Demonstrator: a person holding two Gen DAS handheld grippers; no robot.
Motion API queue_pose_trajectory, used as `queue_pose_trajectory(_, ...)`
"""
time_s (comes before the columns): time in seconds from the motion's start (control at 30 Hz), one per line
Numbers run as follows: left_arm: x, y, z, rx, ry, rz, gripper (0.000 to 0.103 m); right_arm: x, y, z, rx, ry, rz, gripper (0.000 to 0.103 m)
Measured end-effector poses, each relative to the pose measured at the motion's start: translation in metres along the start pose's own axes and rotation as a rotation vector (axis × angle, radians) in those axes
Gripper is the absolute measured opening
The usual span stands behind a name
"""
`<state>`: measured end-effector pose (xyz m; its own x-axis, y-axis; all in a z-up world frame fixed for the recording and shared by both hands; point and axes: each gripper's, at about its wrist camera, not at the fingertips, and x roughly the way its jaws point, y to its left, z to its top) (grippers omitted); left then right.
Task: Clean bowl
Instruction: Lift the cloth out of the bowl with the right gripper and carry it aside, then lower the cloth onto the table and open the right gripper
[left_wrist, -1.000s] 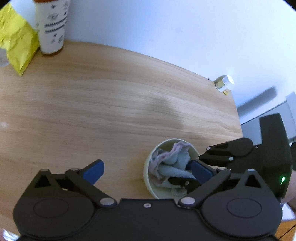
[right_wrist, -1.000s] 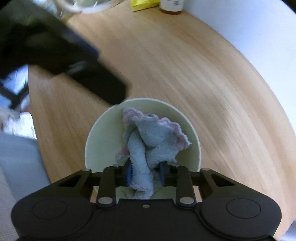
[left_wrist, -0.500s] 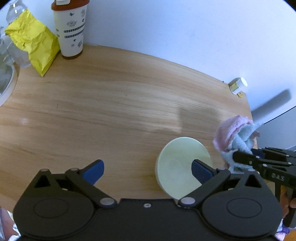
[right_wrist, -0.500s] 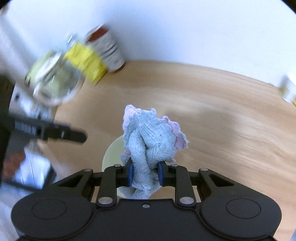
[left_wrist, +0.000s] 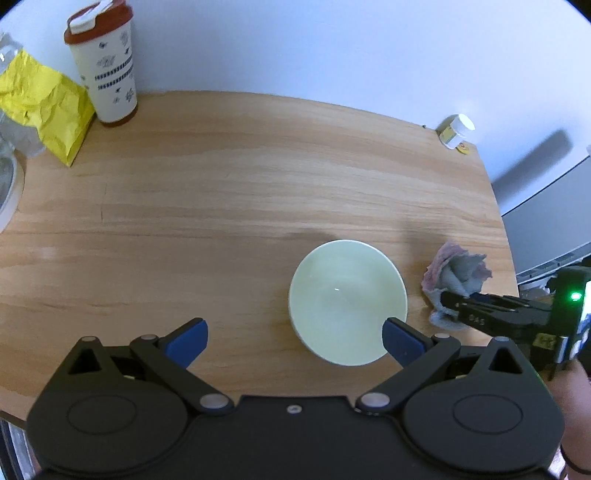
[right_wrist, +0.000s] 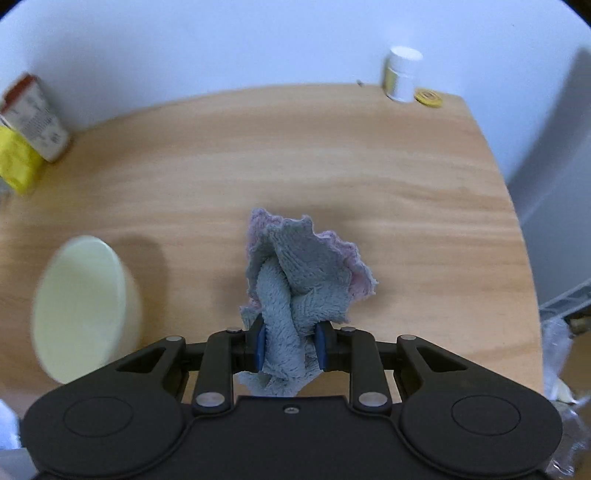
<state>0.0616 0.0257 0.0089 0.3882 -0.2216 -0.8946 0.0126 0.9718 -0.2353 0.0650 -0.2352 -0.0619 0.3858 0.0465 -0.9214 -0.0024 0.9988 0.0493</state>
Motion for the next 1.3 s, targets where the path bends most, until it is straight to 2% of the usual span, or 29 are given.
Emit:
queue_pose_trajectory(0.17,-0.01,-0.003,0.005,0.016,-0.01,0.036,0.103,0.015,-0.002,0.002,0.021,-0.001,-0.018,0.034)
queue_pose_trajectory(0.37,-0.017,-0.01,0.003,0.044,-0.008,0.058,0.103,0.024,-0.009,0.009,0.036,-0.003,-0.047,0.054)
queue_pose_trajectory(0.43,-0.02,-0.013,0.002,0.061,-0.024,0.074,0.103,0.022,-0.017,0.007,0.044,-0.007,-0.053,0.064)
queue_pose_trajectory(0.57,-0.023,-0.019,-0.002,0.072,-0.062,0.109,0.103,0.025,-0.018,0.011,0.095,0.0,-0.05,0.067)
queue_pose_trajectory(0.67,-0.021,-0.021,-0.006,0.072,-0.057,0.116,0.103,0.016,-0.01,0.013,0.094,0.001,-0.063,0.072)
queue_pose_trajectory(0.73,-0.019,-0.021,-0.008,0.076,-0.046,0.12,0.103,0.011,0.0,0.014,0.081,-0.016,-0.076,0.094)
queue_pose_trajectory(0.8,-0.017,-0.021,-0.01,0.075,-0.039,0.125,0.103,-0.009,0.013,0.009,0.061,-0.043,-0.105,0.103)
queue_pose_trajectory(1.03,-0.018,-0.025,-0.015,0.072,-0.057,0.133,0.103,-0.064,0.051,0.003,0.058,-0.065,-0.009,0.103)
queue_pose_trajectory(1.17,-0.019,-0.026,-0.016,0.079,-0.068,0.137,0.103,-0.087,0.083,0.004,-0.049,-0.093,-0.051,0.103)
queue_pose_trajectory(1.3,-0.018,-0.026,-0.019,0.1,-0.063,0.137,0.103,-0.106,0.098,0.01,-0.042,-0.137,-0.04,0.103)
